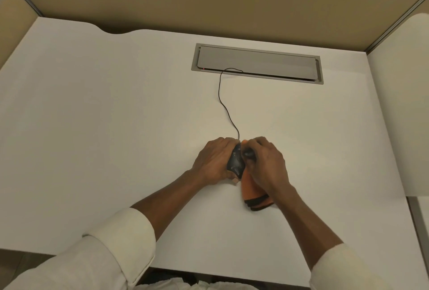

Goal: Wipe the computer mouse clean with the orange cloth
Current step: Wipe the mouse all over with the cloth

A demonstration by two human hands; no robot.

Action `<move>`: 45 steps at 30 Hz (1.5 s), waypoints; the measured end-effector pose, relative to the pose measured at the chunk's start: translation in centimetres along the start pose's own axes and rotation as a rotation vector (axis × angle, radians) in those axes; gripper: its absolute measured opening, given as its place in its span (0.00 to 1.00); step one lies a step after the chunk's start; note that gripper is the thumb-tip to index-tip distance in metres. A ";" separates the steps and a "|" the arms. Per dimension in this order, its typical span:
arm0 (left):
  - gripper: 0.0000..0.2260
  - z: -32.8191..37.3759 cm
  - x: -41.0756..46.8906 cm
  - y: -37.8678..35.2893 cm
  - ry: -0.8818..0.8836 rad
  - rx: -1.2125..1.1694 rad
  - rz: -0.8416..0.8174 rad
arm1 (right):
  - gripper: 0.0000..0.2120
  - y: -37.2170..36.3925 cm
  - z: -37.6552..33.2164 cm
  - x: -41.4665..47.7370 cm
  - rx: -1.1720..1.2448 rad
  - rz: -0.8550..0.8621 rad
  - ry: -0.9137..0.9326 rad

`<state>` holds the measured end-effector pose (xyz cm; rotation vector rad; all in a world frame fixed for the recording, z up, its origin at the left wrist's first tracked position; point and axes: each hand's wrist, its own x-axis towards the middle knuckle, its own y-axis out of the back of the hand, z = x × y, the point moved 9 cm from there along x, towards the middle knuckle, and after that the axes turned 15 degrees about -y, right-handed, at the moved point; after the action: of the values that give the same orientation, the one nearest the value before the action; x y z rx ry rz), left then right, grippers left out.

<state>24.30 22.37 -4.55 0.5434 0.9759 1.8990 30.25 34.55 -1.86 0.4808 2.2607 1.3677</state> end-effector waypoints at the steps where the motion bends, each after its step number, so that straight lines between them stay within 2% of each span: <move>1: 0.40 0.0 0.0 -0.1 0.004 0.001 -0.011 | 0.09 0.0 0.2 0.7 0.015 -0.011 -0.015; 5: 0.39 -0.1 0.0 -0.3 0.018 0.000 -0.014 | 0.09 0.0 0.2 0.9 0.019 -0.003 -0.024; 11: 0.39 0.1 -0.1 0.2 -0.016 -0.024 0.023 | 0.23 -0.6 -0.5 -4.3 -0.059 0.038 0.088; 18: 0.41 -0.4 -0.3 -0.3 0.018 -0.019 0.004 | 0.31 -2.1 0.2 -8.4 -0.171 0.017 0.121; 26: 0.41 -0.1 -0.2 0.0 0.000 -0.014 0.009 | 0.19 -0.8 0.5 -5.4 -0.085 0.028 -0.001; 33: 0.40 -0.2 0.0 -0.3 0.017 0.004 -0.019 | 0.08 0.4 0.2 0.9 -0.007 -0.025 -0.025; 41: 0.39 -0.5 0.0 -0.6 0.031 -0.006 -0.019 | 0.07 0.0 0.8 1.8 0.062 -0.057 -0.050; 45: 0.38 -0.5 -0.1 -0.7 0.030 -0.046 -0.009 | 0.16 -0.3 1.1 -2.0 0.048 0.004 -0.008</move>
<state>24.36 22.25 -5.41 0.4842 0.9502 1.9212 32.54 34.22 -2.17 0.5063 2.2916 1.3132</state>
